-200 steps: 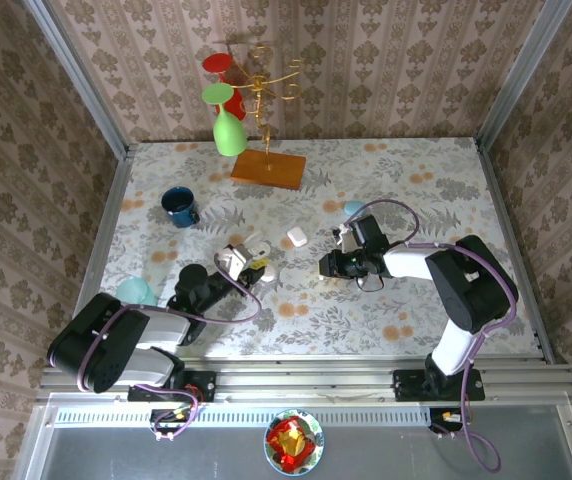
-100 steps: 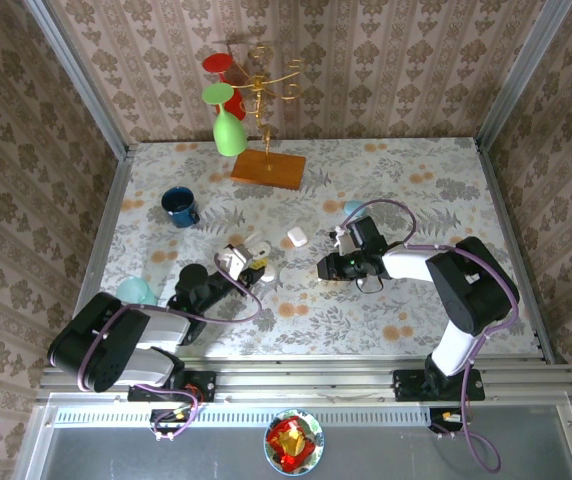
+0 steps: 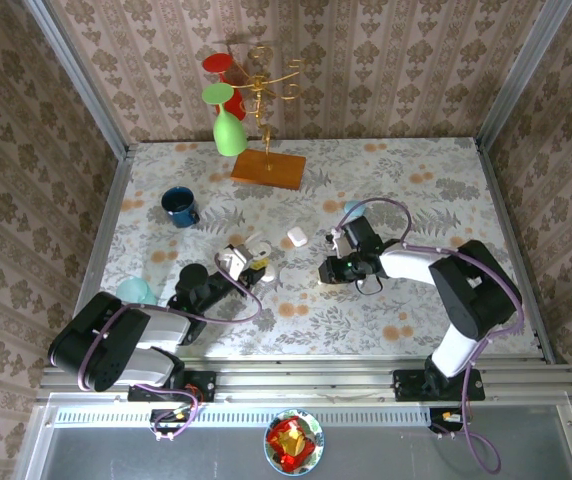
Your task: Insert the wireless bluetooth earbuds into the charging case
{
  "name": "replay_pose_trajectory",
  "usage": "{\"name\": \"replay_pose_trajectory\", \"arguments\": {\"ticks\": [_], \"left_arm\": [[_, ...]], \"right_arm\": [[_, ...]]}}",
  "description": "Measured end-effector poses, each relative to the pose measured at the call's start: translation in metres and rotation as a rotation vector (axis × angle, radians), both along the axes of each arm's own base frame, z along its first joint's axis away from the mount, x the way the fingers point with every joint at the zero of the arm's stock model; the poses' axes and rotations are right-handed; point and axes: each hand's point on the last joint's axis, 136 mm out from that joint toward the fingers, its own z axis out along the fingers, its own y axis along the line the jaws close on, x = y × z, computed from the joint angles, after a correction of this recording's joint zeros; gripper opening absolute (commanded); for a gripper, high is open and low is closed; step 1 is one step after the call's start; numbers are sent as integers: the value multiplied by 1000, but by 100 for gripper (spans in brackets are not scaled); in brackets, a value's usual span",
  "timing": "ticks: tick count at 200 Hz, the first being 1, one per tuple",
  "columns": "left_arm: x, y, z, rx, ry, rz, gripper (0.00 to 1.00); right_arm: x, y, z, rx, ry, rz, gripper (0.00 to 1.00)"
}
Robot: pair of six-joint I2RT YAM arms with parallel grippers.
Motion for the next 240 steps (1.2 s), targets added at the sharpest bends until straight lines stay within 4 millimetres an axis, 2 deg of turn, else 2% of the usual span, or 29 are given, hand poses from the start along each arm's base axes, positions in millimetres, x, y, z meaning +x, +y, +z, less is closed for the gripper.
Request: {"name": "replay_pose_trajectory", "arguments": {"ticks": [19, 73, 106, 134, 160, 179, 240], "left_arm": [[-2, -2, -1, 1, 5, -18, 2], [-5, -11, -2, -3, 11, -76, 2], [-6, -14, -6, -6, 36, -92, 2], [-7, -16, -4, -11, 34, -102, 2], [-8, -17, -4, -15, 37, -113, 2], [-9, -18, -4, -16, 38, -119, 2], [-11, -20, -4, -19, 40, -129, 2]], "right_arm": [[-1, -1, 18, -13, -51, 7, 19], [2, 11, 102, -16, -383, 93, 17], [3, 31, 150, -35, -567, 176, 17], [-2, 50, 176, -72, -677, 250, 17], [-3, 66, 189, -122, -737, 306, 17], [3, 78, 192, -157, -759, 335, 17], [8, 93, 160, -225, -721, 395, 16]]}}
